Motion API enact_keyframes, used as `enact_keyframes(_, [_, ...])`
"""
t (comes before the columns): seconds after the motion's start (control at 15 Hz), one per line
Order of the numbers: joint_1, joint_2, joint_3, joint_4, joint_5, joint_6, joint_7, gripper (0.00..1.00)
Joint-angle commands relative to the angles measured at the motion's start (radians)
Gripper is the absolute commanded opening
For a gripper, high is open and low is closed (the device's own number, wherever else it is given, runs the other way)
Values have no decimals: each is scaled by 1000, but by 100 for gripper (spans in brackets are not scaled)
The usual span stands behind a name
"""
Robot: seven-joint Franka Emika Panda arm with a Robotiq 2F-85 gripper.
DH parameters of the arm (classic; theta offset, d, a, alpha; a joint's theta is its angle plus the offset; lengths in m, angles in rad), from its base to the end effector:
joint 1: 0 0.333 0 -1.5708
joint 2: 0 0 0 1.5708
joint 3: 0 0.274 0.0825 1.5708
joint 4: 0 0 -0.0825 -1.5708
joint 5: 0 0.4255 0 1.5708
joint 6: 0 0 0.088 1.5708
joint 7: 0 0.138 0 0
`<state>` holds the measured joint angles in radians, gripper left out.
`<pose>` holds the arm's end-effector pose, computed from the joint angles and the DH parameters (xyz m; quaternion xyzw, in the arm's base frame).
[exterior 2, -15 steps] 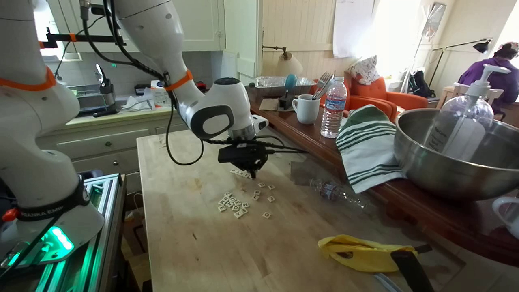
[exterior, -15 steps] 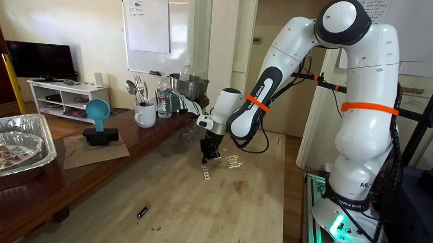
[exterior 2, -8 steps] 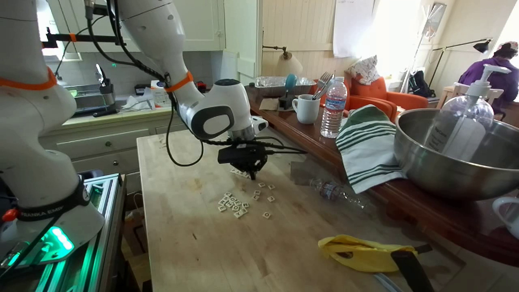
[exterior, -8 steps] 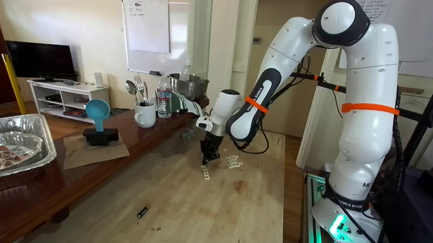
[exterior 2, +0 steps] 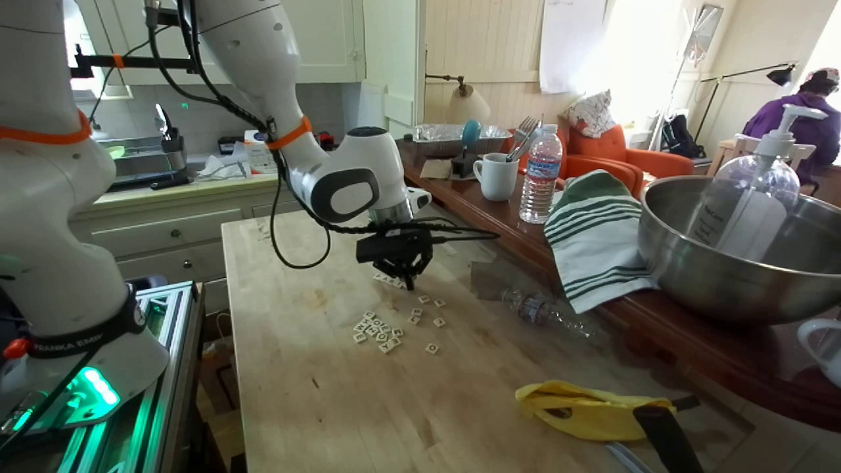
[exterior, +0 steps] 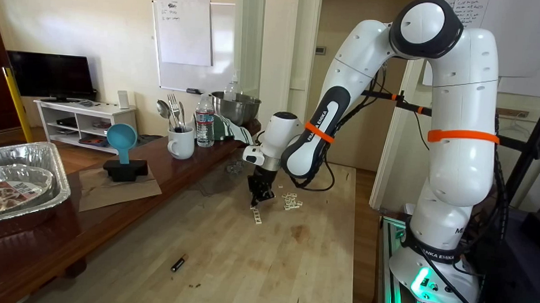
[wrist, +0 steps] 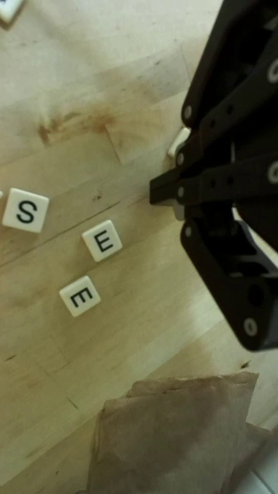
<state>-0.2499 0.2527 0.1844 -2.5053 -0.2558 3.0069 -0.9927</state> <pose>0.5030 -0.0079 0.1042 0.8283 0.5454 0.1050 0.0738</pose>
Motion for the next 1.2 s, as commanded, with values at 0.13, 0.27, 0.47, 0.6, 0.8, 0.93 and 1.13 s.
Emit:
enact_keyframes(0.13, [63,5,-62,-12,-36,-15,-49,0])
enact_keyframes(0.27, [76,4,-75,-14,-47,-11,-57,0])
enact_keyframes(0.47, [89,2,-88,-17,-62,-7,-69,0])
enact_keyframes(0.6, [96,2,-97,-19,-67,-6,-72,0])
enact_keyframes(0.8, [104,1,-105,-22,-68,-5,-75,0])
enact_keyframes(0.93, [105,0,-106,-24,-64,-3,-77,0])
enact_keyframes(1.13, [105,-2,-107,-29,-59,-1,-73,0])
